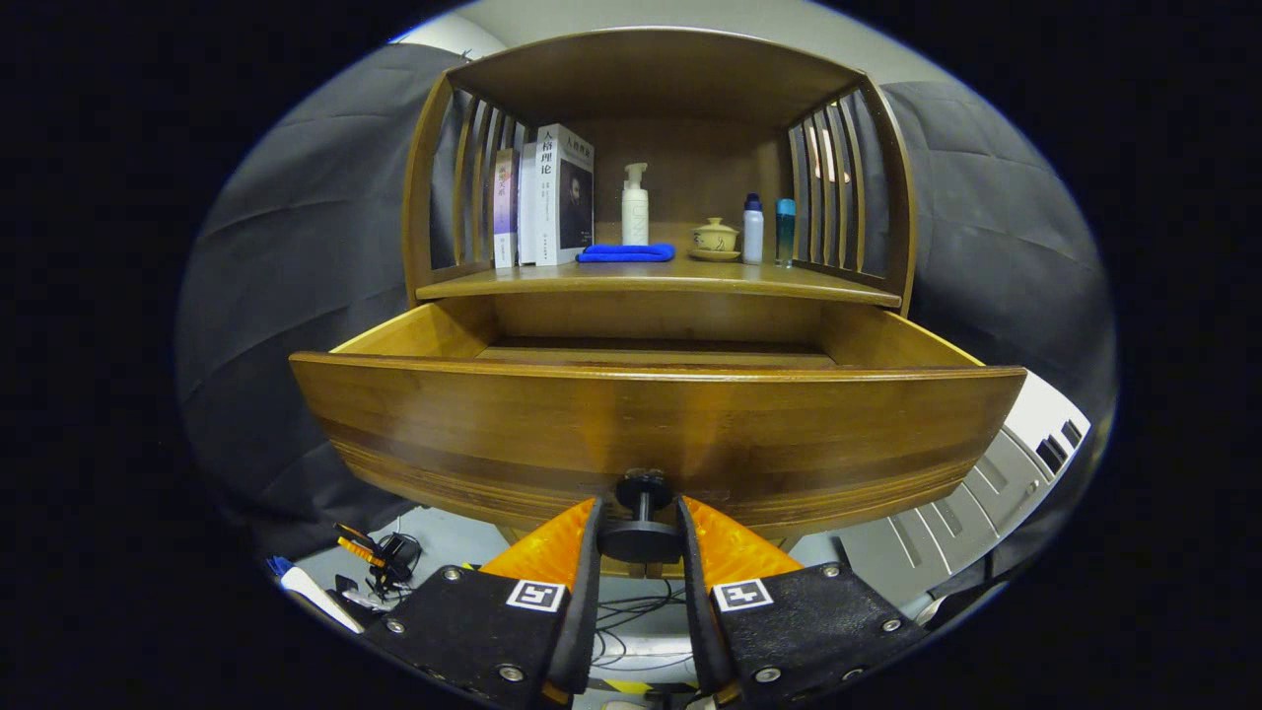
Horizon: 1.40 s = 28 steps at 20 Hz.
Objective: Pull open the drawer, take out the items inside it, and place them on the countertop above the cabinet.
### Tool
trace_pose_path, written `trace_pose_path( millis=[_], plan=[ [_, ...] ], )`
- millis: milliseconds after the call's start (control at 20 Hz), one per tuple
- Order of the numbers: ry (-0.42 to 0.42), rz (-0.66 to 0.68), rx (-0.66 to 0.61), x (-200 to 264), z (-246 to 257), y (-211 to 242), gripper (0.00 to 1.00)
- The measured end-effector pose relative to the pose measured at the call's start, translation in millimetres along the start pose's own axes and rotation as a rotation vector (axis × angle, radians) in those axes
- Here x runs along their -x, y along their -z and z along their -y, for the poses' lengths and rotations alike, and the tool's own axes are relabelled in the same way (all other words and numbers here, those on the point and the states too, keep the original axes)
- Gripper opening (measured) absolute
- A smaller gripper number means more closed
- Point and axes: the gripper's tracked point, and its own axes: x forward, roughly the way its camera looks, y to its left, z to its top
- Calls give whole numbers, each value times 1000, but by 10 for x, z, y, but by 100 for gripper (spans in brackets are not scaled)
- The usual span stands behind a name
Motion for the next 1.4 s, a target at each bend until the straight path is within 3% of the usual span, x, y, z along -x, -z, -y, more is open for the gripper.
trace_pose_path(
  millis=[550,850,1100,1400],
  plan=[
    [-38,-28,-10,145,-39,67,41],
    [-23,27,-50,316,27,-99,58],
    [-39,120,-98,514,62,-528,95],
    [75,119,-94,466,391,-975,95]
  ],
)
